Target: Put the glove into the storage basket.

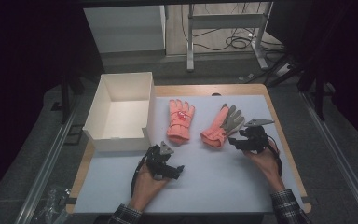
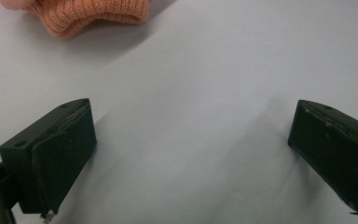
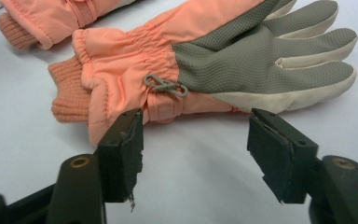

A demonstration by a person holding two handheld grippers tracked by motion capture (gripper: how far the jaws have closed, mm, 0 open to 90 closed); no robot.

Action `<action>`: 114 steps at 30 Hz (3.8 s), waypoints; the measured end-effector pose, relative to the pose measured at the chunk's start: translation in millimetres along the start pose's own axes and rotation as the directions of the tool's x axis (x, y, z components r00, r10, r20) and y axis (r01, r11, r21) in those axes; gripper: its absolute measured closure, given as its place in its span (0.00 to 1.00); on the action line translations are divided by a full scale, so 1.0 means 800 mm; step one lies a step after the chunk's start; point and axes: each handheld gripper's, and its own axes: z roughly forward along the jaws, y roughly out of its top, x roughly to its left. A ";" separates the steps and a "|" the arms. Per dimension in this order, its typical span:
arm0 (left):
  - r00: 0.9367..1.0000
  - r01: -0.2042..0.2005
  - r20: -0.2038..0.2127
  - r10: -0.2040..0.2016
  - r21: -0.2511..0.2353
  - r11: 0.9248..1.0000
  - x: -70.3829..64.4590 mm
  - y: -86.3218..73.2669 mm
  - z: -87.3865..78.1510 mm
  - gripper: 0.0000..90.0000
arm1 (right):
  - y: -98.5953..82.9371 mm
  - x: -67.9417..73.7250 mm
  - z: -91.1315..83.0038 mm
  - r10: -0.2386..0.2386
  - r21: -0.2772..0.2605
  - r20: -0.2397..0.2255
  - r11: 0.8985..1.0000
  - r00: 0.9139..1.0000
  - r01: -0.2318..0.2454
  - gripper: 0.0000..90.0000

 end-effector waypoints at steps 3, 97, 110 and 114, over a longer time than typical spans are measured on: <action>1.000 0.000 0.000 0.000 0.000 1.000 0.000 0.000 0.000 0.01 | 0.005 -0.002 0.001 0.005 -0.004 -0.001 1.000 1.000 -0.005 0.45; 1.000 0.001 -0.004 -0.001 0.006 1.000 0.001 0.000 0.000 0.00 | -0.009 0.066 0.002 -0.028 0.049 -0.290 0.998 0.957 0.044 0.96; 1.000 0.001 -0.006 -0.001 0.002 1.000 0.001 0.000 0.001 0.00 | 0.023 0.067 -0.007 -0.116 0.000 -0.198 0.993 0.973 0.119 0.73; 1.000 0.000 -0.006 0.000 0.004 1.000 0.001 0.000 0.000 0.00 | 0.044 0.065 0.001 -0.117 -0.016 -0.193 0.993 0.974 0.116 0.69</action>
